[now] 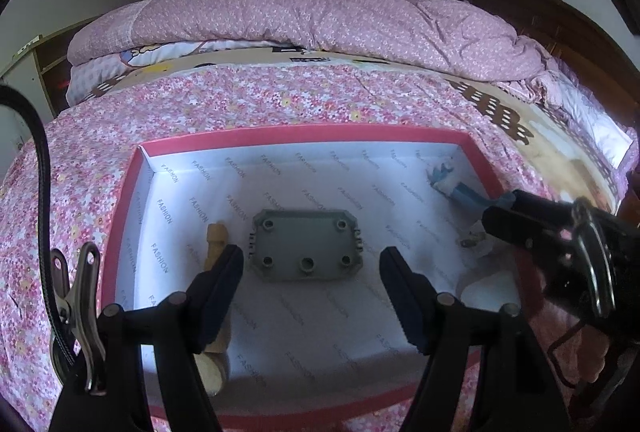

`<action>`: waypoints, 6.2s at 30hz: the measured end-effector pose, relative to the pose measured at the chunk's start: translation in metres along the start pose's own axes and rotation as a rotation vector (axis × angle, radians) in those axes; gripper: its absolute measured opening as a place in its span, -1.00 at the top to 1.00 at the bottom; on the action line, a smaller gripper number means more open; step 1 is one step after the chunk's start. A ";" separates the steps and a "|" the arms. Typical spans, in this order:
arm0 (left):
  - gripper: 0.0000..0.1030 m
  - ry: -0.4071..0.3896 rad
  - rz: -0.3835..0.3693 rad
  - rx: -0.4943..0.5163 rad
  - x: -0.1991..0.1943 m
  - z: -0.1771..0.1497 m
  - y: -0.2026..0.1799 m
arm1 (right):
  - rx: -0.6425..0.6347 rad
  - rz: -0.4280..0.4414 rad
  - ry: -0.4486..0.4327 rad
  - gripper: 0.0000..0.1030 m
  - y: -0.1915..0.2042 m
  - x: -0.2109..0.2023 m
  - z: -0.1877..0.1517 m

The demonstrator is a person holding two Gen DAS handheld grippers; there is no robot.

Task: Organize rigid objects
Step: 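Open both grippers to release the plate and handle in the tray, then withdraw both grippers from the tray toward the objects on the bedspread, then move the left gripper onto the blue correction tape and close it, then lift the correction tape with the left gripper while the right grasps the white jar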

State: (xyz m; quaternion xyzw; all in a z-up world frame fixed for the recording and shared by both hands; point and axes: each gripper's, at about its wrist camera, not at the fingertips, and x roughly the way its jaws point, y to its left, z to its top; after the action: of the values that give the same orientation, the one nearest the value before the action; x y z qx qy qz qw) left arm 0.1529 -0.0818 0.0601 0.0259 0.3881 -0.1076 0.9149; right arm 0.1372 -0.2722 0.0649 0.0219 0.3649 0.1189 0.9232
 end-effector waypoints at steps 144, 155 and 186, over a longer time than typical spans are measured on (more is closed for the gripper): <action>-0.96 -0.016 0.141 -0.082 -0.050 -0.134 -0.003 | -0.067 0.091 0.101 -0.92 0.056 -0.076 -0.187; 0.02 -0.048 0.154 -0.106 -0.066 -0.139 0.019 | -0.057 0.080 0.099 -0.87 0.055 -0.079 -0.184; -0.78 -0.004 0.039 -0.015 -0.079 -0.154 0.032 | -0.134 0.080 0.050 -0.11 0.063 -0.052 -0.152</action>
State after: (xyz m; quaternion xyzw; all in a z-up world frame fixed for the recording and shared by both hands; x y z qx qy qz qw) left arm -0.0015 -0.0164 0.0082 0.0265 0.3866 -0.0871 0.9177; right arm -0.0159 -0.2303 -0.0036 -0.0284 0.3779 0.1801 0.9077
